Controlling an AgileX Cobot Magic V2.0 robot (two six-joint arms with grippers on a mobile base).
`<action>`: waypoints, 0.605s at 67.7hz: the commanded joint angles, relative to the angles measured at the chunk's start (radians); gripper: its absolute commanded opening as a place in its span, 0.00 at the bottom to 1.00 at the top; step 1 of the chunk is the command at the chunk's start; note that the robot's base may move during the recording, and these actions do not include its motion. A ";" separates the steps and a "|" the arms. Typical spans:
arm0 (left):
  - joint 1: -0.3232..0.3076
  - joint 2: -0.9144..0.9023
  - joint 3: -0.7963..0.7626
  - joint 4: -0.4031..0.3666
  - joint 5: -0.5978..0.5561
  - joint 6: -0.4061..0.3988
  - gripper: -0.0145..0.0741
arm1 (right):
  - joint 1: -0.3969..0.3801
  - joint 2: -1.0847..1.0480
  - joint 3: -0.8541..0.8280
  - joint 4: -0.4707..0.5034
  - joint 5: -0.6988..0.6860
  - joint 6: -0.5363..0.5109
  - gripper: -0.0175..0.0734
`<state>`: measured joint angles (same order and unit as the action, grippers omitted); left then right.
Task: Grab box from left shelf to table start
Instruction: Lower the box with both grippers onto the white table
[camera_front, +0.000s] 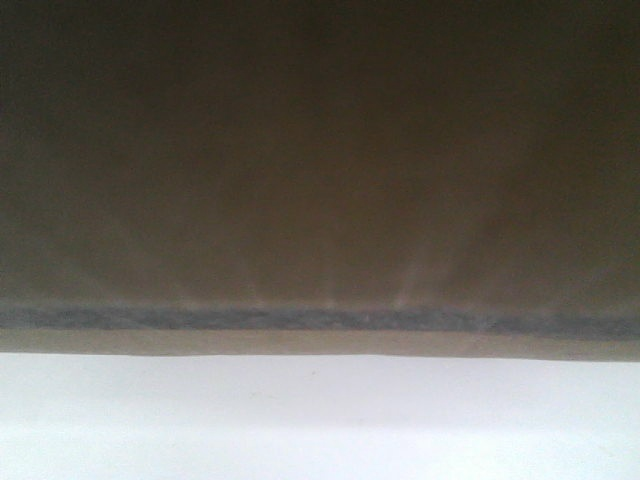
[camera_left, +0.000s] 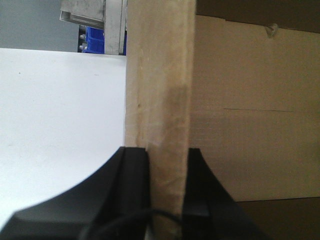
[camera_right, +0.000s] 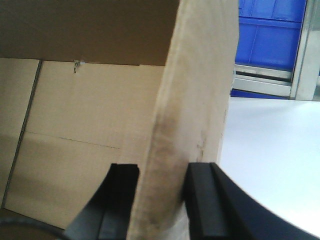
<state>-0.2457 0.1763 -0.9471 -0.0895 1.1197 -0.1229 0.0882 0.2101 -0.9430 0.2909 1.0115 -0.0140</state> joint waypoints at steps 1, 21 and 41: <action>-0.008 0.079 -0.073 -0.071 -0.194 -0.019 0.05 | -0.001 0.087 -0.058 -0.028 -0.144 -0.020 0.26; -0.008 0.405 -0.233 0.054 -0.156 -0.019 0.05 | -0.001 0.471 -0.251 -0.029 -0.010 -0.043 0.26; -0.008 0.719 -0.240 0.078 -0.162 -0.019 0.05 | -0.001 0.819 -0.275 -0.029 -0.042 -0.086 0.26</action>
<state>-0.2457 0.8302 -1.1435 0.0176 1.1096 -0.1386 0.0882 0.9666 -1.1862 0.2215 1.0749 -0.0687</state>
